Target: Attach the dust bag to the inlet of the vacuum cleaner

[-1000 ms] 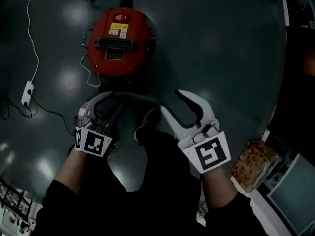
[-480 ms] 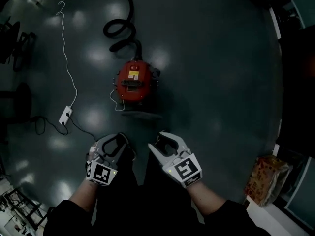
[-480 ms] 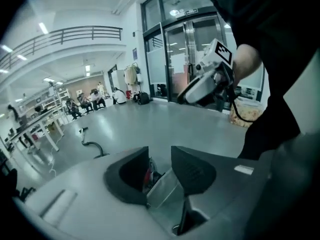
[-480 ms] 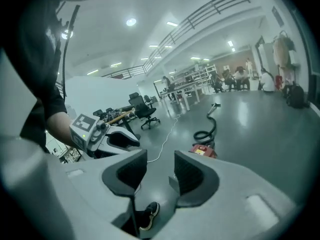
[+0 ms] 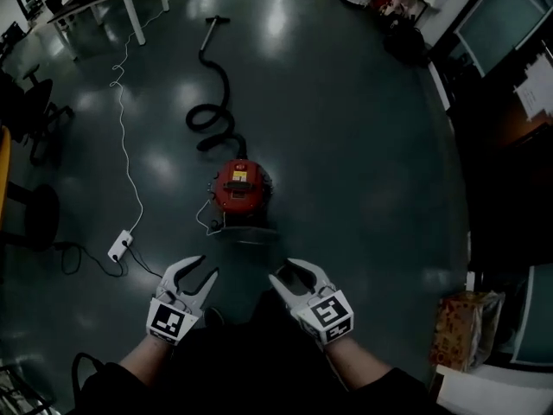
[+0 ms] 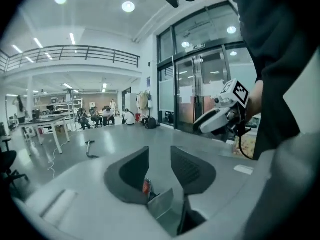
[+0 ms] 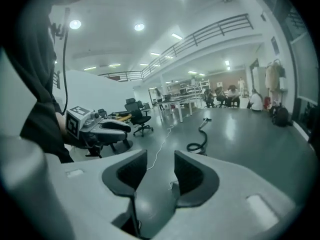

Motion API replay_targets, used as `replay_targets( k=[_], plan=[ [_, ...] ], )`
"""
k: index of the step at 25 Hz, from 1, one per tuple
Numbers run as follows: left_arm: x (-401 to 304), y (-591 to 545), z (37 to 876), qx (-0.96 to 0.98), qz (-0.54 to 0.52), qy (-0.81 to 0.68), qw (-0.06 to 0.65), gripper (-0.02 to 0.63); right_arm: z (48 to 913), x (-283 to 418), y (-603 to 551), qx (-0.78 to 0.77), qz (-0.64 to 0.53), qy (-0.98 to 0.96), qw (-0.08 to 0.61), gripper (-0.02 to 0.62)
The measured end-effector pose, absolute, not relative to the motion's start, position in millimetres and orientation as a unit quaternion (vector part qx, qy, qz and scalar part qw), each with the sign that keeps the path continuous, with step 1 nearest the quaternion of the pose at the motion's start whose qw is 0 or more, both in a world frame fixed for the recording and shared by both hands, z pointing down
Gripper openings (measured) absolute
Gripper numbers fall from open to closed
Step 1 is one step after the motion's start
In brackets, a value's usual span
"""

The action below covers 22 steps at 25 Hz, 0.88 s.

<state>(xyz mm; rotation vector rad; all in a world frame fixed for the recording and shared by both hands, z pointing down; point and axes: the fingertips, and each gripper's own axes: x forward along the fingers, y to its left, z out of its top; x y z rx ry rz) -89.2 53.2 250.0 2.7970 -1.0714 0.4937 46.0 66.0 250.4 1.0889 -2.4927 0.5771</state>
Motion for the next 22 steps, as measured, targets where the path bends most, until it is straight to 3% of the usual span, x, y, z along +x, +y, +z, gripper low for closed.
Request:
replay_targets(
  k=[5, 14, 19, 22],
  plan=[
    [-117, 95, 180, 0.935, 0.079, -0.343, 0.038, 0.135, 209, 0, 114, 0.424, 0.213, -0.872, 0.122, 0.169],
    [-136, 162, 143, 0.938, 0.039, -0.340, 0.050, 0.130, 160, -49, 170, 0.376, 0.175, -0.905, 0.093, 0.167],
    [-101, 193, 114, 0.939, 0.019, -0.340, 0.043, 0.017, 143, -34, 201, 0.334, 0.145, -0.928, 0.081, 0.141],
    [-65, 207, 101, 0.945, 0.026, -0.323, 0.040, 0.002, 120, -11, 215, 0.321, 0.113, -0.938, 0.064, 0.066]
  ],
)
